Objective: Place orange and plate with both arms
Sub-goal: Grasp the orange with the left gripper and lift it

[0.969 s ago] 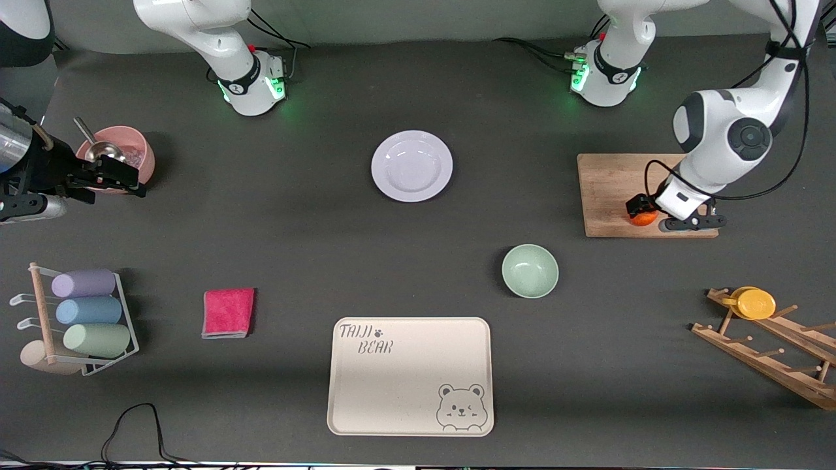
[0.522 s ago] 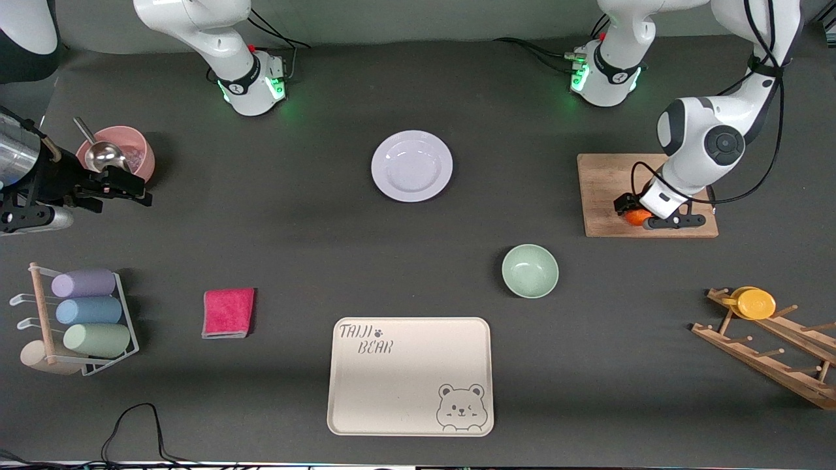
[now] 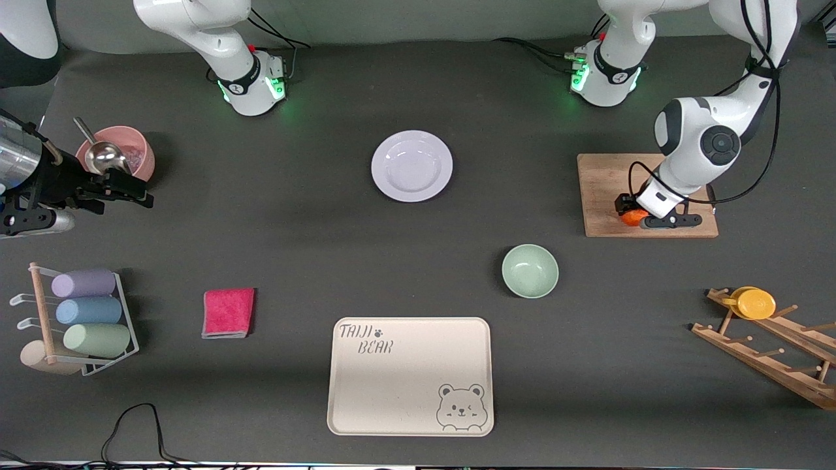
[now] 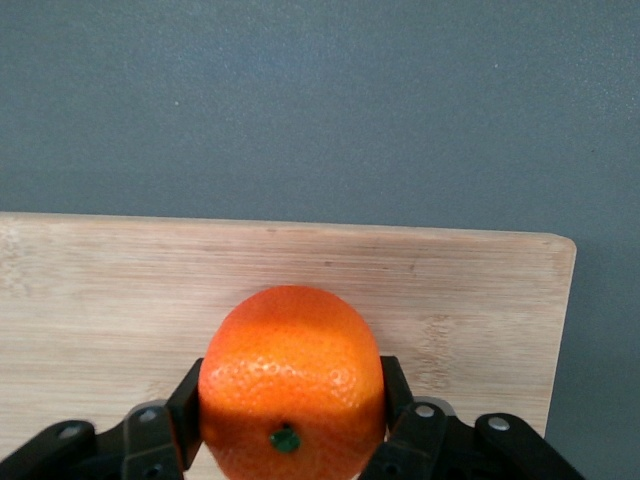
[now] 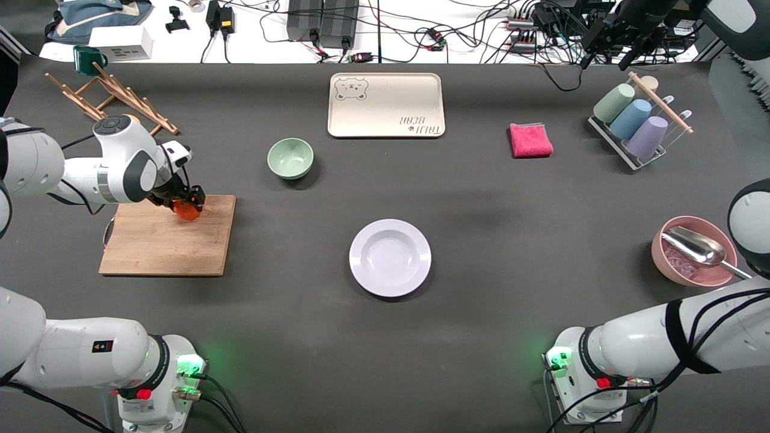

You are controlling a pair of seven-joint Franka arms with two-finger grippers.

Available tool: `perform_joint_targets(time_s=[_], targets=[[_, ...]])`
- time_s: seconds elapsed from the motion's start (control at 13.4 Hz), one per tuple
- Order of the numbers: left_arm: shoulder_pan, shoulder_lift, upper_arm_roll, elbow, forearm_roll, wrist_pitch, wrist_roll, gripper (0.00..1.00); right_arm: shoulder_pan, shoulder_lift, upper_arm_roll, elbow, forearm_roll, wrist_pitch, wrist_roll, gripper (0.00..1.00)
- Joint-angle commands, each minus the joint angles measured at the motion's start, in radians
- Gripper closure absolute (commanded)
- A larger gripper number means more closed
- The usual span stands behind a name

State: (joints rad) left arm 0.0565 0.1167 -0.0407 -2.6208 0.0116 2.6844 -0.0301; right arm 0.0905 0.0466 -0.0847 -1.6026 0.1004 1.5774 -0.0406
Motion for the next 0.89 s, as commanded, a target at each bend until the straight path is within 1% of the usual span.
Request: perform_joint_targets(time_s=[0.0, 0.07, 0.15, 0.22, 0.37, 0.45, 0.52, 0.6, 0.67, 0.75, 0.82], targets=[[-0.014, -0.014, 0.007, -0.005, 0.010, -0.001, -0.005, 1.00, 0.000, 0.012, -0.003, 0.024, 0.059, -0.004, 0.024, 0.00], [-0.014, -0.021, 0.005, -0.004, 0.010, -0.006, -0.004, 1.00, -0.006, 0.012, -0.009, 0.024, 0.100, -0.005, 0.025, 0.00], [-0.014, -0.034, 0.004, 0.001, 0.010, -0.030, -0.005, 1.00, -0.006, 0.012, -0.024, 0.023, 0.132, -0.011, 0.025, 0.00], [-0.014, -0.047, 0.002, 0.013, 0.010, -0.063, -0.005, 1.00, -0.006, 0.012, -0.026, 0.021, 0.166, -0.014, 0.025, 0.00], [-0.012, -0.089, 0.001, 0.047, 0.010, -0.144, -0.001, 1.00, -0.008, 0.010, -0.029, 0.007, 0.266, -0.019, 0.086, 0.00], [-0.010, -0.113, -0.007, 0.079, 0.010, -0.208, 0.001, 1.00, -0.002, 0.009, -0.027, -0.011, 0.304, -0.016, 0.114, 0.00], [-0.007, -0.138, -0.025, 0.123, 0.010, -0.292, -0.004, 1.00, 0.005, 0.003, -0.026, -0.032, 0.333, -0.008, 0.117, 0.00], [-0.007, -0.161, -0.040, 0.183, 0.005, -0.395, -0.007, 1.00, 0.005, 0.001, -0.026, -0.068, 0.391, -0.002, 0.117, 0.00], [-0.007, -0.178, -0.063, 0.255, -0.005, -0.496, -0.010, 1.00, 0.002, -0.010, -0.030, -0.113, 0.482, 0.004, 0.114, 0.00], [-0.006, -0.187, -0.091, 0.333, -0.010, -0.603, -0.017, 1.00, 0.005, -0.027, -0.049, -0.169, 0.540, 0.024, 0.113, 0.00], [-0.007, -0.192, -0.117, 0.407, -0.019, -0.695, -0.042, 1.00, 0.005, -0.049, -0.050, -0.230, 0.565, 0.061, 0.102, 0.00]])
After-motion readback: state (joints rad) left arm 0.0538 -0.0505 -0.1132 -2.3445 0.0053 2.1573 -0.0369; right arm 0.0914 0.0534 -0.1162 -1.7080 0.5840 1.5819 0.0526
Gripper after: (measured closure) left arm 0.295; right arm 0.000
